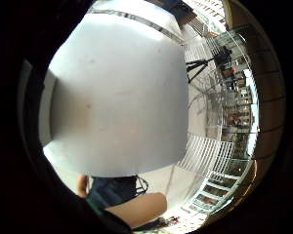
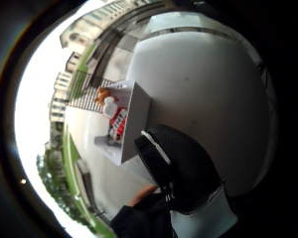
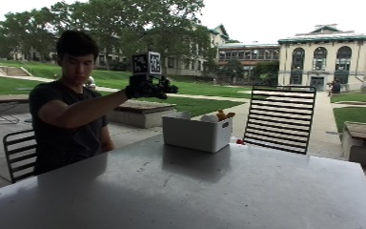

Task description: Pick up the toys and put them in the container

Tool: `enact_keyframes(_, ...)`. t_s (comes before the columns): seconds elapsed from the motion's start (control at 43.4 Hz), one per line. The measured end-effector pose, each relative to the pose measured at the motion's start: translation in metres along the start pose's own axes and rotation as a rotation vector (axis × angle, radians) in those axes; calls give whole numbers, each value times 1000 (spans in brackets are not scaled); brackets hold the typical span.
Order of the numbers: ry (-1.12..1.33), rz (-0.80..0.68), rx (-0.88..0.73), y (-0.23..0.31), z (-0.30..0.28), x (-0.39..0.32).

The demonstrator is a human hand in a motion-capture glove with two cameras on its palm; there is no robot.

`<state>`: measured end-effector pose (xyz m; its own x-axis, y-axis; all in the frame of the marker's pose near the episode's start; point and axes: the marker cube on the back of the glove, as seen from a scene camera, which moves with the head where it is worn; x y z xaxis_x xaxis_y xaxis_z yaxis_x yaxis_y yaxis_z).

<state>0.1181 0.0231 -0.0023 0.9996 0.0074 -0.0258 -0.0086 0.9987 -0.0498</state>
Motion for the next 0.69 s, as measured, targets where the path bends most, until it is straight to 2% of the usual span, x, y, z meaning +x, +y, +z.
enact_keyframes(0.323, 15, 78, 6, 29, 45, 88)
enact_keyframes(0.691, -40, 90, -20, 55, 52, 71)
